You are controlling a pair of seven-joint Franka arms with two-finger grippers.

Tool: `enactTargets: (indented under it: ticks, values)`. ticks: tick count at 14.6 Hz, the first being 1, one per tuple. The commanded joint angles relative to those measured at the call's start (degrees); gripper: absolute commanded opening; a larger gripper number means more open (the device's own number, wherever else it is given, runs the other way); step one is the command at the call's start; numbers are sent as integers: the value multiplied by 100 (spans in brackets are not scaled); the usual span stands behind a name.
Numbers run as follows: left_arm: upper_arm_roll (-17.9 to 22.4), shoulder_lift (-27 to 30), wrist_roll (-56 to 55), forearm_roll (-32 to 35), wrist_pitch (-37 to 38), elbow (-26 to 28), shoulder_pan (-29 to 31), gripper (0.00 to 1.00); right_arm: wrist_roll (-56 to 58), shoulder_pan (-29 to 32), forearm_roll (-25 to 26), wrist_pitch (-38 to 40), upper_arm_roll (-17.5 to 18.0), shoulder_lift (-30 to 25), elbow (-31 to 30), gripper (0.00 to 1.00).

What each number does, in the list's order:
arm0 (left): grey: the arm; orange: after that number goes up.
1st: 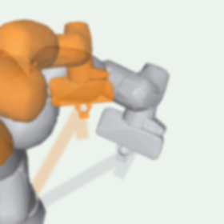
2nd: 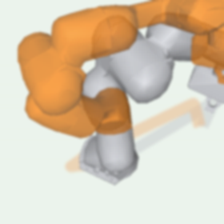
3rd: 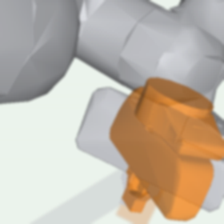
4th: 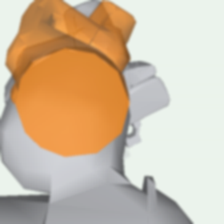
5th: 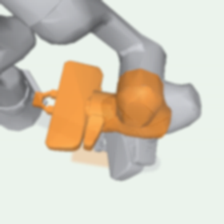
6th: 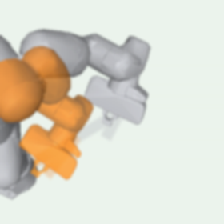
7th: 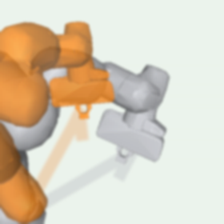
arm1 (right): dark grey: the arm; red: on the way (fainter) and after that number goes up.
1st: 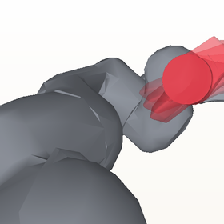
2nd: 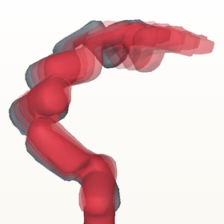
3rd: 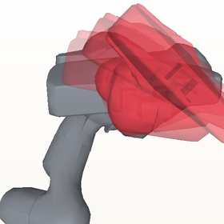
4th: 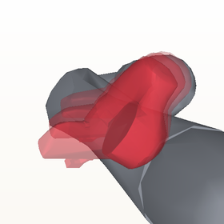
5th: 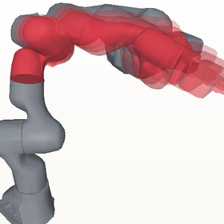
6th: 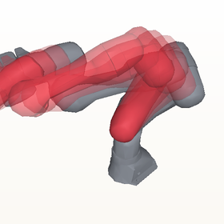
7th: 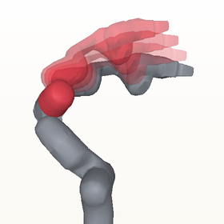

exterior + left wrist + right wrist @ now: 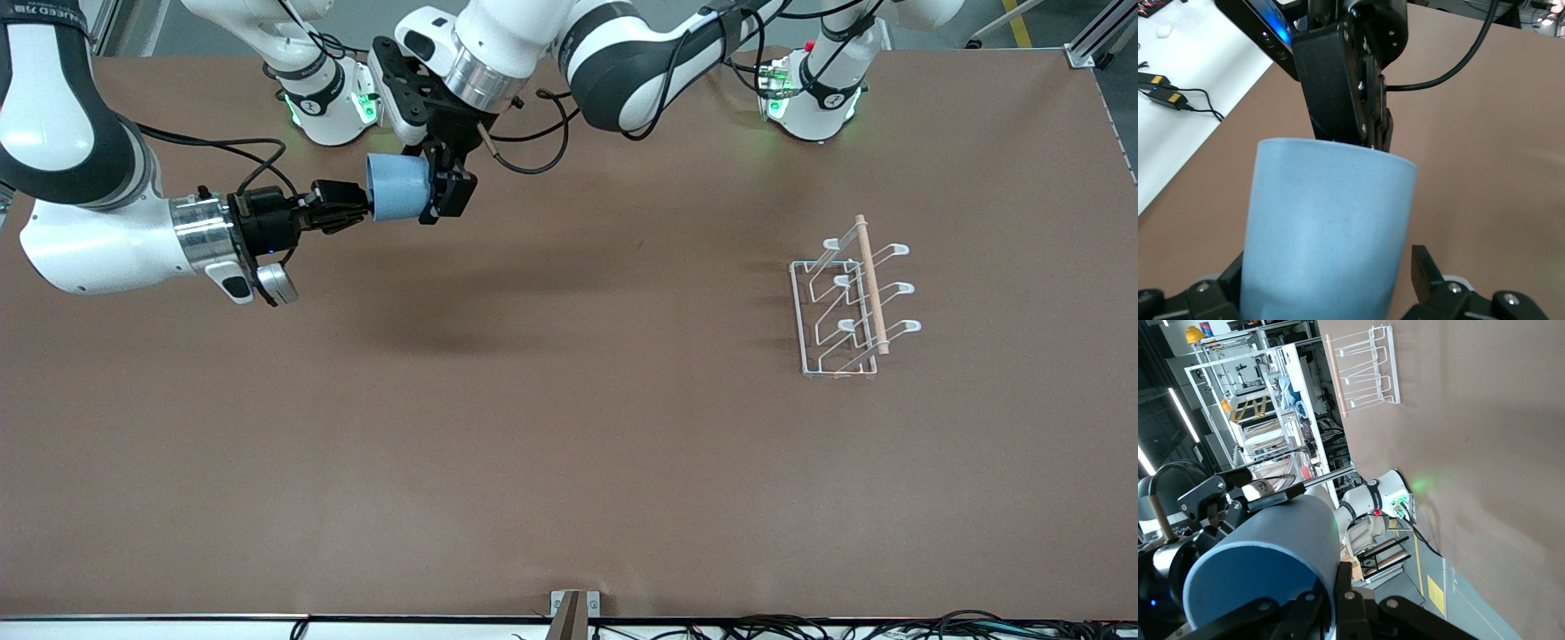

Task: Hang cup on cup holder
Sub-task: 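Grasp the cup with the left gripper and open the right gripper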

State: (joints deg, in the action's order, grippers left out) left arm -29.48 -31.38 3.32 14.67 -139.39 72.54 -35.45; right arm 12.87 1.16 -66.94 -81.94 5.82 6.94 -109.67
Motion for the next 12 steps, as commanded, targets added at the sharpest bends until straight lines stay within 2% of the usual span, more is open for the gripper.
enactTargets:
  ticks: [1,2,5,6,7,8,12]
  values:
    - [573,-131,38,106,-167,-187,-514,94,-21,-98,-170,-42,-37,-228,-222,0]
    - [636,-131,38,106,-167,-187,-550,90,-30,-98,-170,-42,-37,-228,-213,1]
    - [654,-123,38,115,-115,-170,-542,60,-74,-98,-144,-24,-37,-228,-187,13]
    - [663,-114,38,115,-106,-161,-533,57,-161,-98,-118,-24,-46,-228,-178,33]
    - [663,-88,46,115,-80,-161,-507,57,-188,-89,-100,-33,-46,-228,-143,83]
    - [663,-53,55,115,16,-161,-498,57,-188,-72,-91,-15,-46,-228,-82,100]
    - [636,193,161,71,972,-161,-375,60,-206,-45,31,-85,-90,-290,-46,100]
